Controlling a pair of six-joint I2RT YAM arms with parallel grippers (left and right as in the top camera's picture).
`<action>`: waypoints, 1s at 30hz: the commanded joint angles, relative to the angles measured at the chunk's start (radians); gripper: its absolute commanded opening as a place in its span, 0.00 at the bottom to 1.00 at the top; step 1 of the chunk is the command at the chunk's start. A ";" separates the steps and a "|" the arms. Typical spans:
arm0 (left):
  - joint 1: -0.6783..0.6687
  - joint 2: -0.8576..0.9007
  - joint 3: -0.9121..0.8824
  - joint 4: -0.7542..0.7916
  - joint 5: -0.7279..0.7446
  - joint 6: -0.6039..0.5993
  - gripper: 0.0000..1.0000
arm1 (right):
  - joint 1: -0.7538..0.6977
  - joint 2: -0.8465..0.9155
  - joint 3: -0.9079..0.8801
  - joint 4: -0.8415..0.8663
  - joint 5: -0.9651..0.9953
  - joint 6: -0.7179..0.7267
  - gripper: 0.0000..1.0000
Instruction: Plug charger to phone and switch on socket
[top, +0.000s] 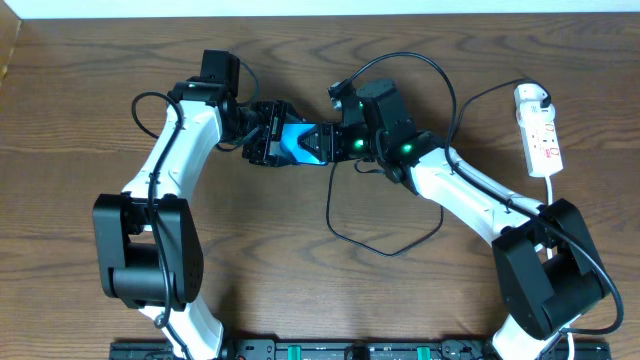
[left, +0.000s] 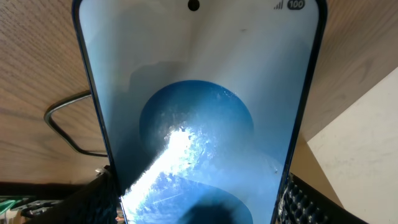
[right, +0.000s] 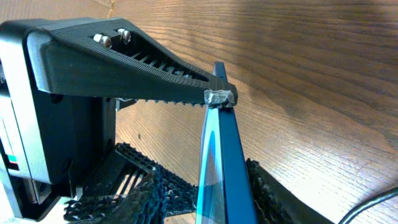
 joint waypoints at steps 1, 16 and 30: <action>0.002 -0.008 0.006 0.000 0.021 -0.005 0.64 | 0.009 0.011 0.017 0.003 0.011 0.001 0.38; 0.002 -0.008 0.006 0.000 0.021 -0.005 0.64 | 0.009 0.011 0.017 0.004 0.010 0.001 0.12; 0.002 -0.008 0.006 0.000 0.020 -0.005 0.64 | -0.020 0.011 0.017 0.047 0.006 0.064 0.01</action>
